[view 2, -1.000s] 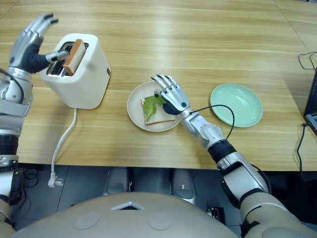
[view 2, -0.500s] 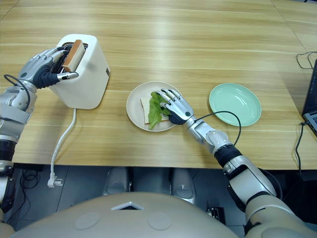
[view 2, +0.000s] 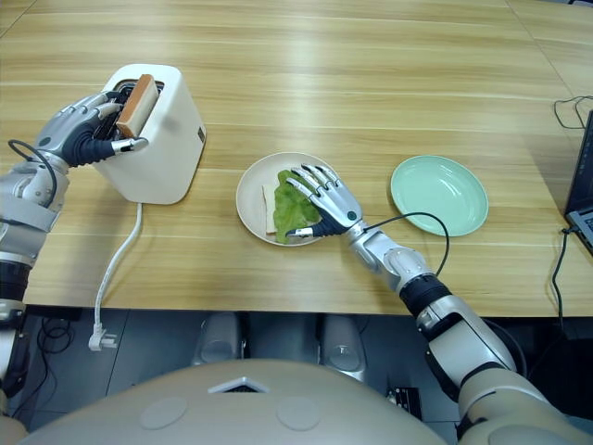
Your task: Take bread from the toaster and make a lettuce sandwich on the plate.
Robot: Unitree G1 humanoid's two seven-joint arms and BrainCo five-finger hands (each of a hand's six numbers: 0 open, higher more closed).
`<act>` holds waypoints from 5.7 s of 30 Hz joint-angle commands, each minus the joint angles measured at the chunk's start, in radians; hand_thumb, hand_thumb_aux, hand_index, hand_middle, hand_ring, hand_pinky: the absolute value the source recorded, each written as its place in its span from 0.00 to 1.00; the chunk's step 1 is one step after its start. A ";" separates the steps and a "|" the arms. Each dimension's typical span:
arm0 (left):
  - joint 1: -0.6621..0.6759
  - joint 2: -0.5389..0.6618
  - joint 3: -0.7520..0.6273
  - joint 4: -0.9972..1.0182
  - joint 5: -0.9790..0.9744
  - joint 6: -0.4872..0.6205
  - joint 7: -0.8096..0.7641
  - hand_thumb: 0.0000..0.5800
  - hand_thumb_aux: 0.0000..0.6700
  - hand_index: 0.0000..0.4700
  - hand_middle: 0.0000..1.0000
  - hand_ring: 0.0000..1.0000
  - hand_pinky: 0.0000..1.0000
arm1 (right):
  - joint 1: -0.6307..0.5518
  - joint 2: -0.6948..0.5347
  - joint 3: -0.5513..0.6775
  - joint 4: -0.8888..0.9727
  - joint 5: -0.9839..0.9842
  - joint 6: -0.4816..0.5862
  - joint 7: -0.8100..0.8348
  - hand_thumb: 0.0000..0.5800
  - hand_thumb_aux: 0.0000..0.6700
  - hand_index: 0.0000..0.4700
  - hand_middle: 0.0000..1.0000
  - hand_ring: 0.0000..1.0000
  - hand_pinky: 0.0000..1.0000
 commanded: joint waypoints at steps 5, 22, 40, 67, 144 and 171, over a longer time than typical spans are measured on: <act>-0.017 -0.024 0.002 -0.003 -0.042 -0.016 0.001 1.00 1.00 0.98 0.00 0.00 0.00 | 0.014 -0.007 -0.013 -0.018 0.009 0.004 -0.005 0.00 0.00 0.00 0.00 0.00 0.00; -0.153 -0.107 0.056 0.052 -0.118 -0.118 0.159 1.00 1.00 0.98 0.00 0.00 0.00 | 0.012 -0.007 -0.020 -0.026 0.013 0.004 -0.009 0.00 0.00 0.00 0.00 0.00 0.00; -0.246 -0.184 0.122 0.040 -0.248 -0.232 0.227 1.00 1.00 0.98 1.00 1.00 1.00 | 0.053 -0.048 -0.101 -0.127 0.047 0.005 -0.001 0.00 0.00 0.00 0.00 0.00 0.00; -0.381 -0.537 -0.286 0.423 -0.411 -0.292 -0.498 1.00 1.00 0.98 1.00 1.00 1.00 | 0.255 -0.134 -0.427 -0.392 0.301 -0.084 0.100 0.00 0.00 0.00 0.00 0.00 0.00; -0.405 -0.745 0.014 0.474 -0.773 -0.591 -0.484 0.76 0.51 0.50 0.48 0.48 0.48 | 0.409 -0.019 -0.250 -0.741 0.726 -0.282 0.467 0.00 0.00 0.00 0.00 0.00 0.00; 0.156 -0.375 -0.351 0.197 -0.432 -0.578 -0.792 1.00 1.00 0.98 1.00 1.00 1.00 | 0.441 -0.111 -0.178 -0.412 0.637 -0.187 0.989 1.00 1.00 0.98 0.93 0.93 0.93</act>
